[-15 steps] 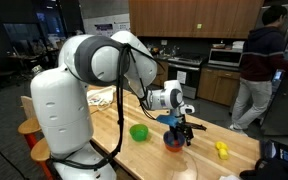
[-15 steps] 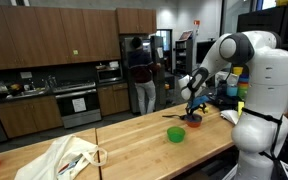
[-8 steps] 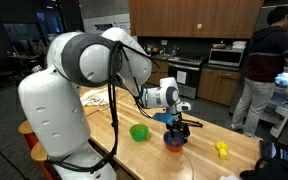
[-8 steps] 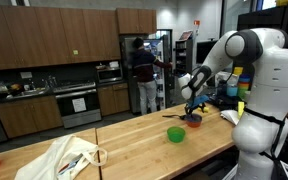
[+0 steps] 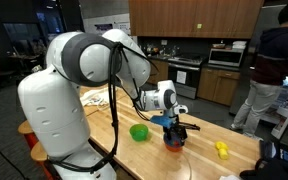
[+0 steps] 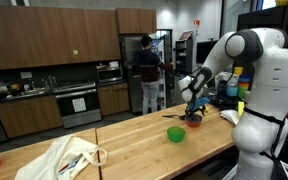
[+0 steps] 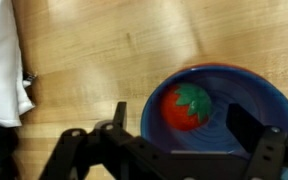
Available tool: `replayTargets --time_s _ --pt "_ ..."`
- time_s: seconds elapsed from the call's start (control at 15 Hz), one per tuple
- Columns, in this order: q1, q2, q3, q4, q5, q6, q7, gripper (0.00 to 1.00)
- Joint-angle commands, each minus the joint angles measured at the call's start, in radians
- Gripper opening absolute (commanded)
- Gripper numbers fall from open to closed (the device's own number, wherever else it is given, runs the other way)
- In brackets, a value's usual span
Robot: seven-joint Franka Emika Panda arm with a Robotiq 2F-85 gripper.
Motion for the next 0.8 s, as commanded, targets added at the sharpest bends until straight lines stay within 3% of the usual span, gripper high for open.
replayTargets --time_s 0.0,0.4,0.73 --pt "0.000 -0.039 0.013 -0.042 0.003 0.020 -0.024 1.00" --pt "0.001 -0.045 0.024 -0.054 0.004 0.026 -0.034 1.00" --pt "0.016 -0.033 0.039 0.020 0.094 -0.040 -0.032 1.00"
